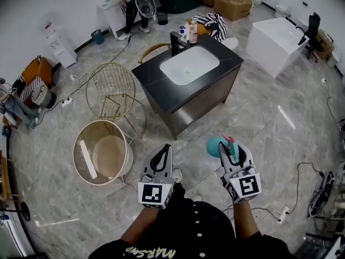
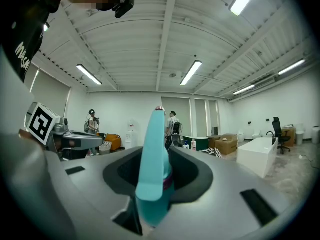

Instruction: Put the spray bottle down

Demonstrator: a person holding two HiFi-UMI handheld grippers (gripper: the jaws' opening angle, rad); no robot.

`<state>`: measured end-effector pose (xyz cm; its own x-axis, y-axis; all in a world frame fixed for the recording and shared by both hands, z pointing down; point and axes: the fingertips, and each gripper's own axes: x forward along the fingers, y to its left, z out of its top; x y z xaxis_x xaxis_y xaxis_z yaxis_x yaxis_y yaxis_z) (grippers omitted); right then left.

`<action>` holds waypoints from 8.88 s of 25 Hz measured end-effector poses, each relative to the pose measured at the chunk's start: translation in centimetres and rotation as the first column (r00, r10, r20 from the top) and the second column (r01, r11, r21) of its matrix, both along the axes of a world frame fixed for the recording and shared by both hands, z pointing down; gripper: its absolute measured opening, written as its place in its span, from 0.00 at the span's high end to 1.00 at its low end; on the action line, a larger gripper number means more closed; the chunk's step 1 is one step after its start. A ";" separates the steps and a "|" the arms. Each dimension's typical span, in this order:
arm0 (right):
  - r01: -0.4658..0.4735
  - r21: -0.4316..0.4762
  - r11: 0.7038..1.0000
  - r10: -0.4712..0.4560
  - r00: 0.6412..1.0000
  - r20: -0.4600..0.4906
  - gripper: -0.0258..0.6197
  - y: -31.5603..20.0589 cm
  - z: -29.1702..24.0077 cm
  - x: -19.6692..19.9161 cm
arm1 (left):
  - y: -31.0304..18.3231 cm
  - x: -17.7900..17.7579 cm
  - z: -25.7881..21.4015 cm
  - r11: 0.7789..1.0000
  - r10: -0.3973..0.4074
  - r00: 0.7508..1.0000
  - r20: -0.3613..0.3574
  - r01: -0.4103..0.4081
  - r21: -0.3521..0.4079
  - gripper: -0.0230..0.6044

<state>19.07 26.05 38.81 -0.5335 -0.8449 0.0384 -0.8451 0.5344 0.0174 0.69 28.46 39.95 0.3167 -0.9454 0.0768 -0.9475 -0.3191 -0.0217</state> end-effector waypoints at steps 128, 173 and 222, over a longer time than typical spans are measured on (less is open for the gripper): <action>0.403 -0.297 0.866 -0.457 0.878 -0.143 0.77 -46.4 22.8 -28.1 | -43.6 -13.3 15.6 0.957 -0.024 0.997 -0.068 0.003 -0.289 0.93; 0.128 -0.007 0.992 -0.128 0.992 -0.023 0.96 -49.0 -0.7 -18.5 | -47.9 -12.6 -1.0 1.000 0.007 0.999 -0.039 -0.007 -0.002 0.93; 0.049 0.067 0.997 -0.049 0.999 -0.001 0.97 -50.0 -4.3 -15.3 | -50.7 -13.2 -4.3 0.994 0.004 1.000 -0.026 -0.001 0.107 0.93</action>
